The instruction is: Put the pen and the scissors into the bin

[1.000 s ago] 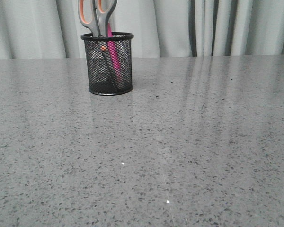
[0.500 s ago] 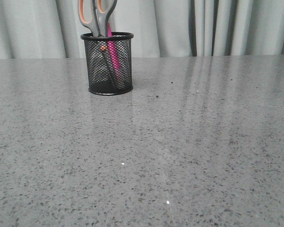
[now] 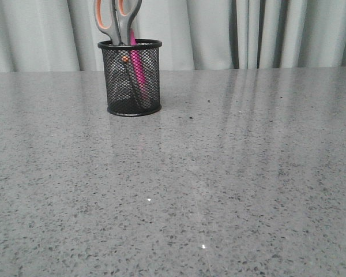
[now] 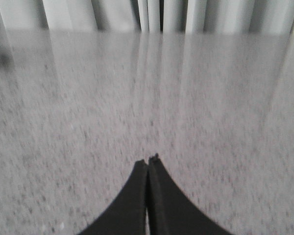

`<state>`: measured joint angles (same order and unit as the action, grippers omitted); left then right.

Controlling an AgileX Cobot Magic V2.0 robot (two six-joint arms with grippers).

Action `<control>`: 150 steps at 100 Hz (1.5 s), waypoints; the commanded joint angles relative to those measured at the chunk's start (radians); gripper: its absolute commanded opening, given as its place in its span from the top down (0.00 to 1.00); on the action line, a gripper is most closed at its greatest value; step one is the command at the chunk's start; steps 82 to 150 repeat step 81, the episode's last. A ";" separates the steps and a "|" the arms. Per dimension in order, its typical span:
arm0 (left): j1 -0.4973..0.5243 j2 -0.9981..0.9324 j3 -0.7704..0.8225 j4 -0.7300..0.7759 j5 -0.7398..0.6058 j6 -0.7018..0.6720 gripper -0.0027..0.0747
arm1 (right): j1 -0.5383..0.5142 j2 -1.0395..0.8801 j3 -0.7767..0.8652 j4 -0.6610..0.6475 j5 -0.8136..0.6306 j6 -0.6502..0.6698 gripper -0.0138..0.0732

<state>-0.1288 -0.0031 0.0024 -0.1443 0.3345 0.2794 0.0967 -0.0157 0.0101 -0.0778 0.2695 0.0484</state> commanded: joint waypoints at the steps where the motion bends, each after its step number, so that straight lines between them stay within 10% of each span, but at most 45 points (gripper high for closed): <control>1: 0.002 -0.034 0.044 -0.004 -0.049 -0.007 0.99 | -0.006 -0.013 0.015 0.000 0.000 -0.003 0.92; 150: 0.002 -0.034 0.044 -0.004 -0.049 -0.006 0.99 | -0.006 -0.013 0.015 0.000 0.019 -0.048 0.92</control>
